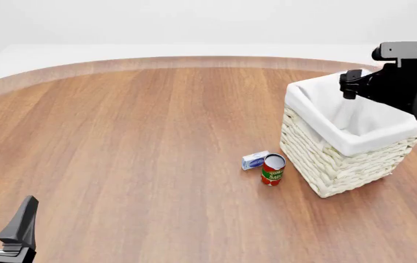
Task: Pick up the alphabet soup and the cream cheese box, and put them in the basket.
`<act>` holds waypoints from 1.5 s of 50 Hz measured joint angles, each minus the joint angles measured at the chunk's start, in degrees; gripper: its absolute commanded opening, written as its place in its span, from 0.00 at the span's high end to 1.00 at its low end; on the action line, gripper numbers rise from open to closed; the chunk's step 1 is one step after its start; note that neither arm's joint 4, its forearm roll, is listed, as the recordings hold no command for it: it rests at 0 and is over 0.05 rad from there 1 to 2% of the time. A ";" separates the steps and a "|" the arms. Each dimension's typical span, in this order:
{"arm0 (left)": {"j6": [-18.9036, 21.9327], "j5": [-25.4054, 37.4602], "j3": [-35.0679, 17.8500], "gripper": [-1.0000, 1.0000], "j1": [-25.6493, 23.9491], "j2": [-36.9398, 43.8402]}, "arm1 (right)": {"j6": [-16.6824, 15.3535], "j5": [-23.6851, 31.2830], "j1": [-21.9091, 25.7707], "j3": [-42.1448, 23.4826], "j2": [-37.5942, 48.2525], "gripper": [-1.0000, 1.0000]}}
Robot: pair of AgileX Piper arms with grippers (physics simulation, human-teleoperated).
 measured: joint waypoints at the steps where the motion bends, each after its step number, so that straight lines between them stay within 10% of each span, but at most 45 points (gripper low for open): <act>1: 0.00 0.00 0.00 0.00 0.00 0.00 | -0.41 0.41 0.09 -0.33 -0.16 0.00; 75: 0.00 0.01 0.00 0.00 0.00 -0.01 | -23.91 31.98 24.83 -21.94 1.15 0.00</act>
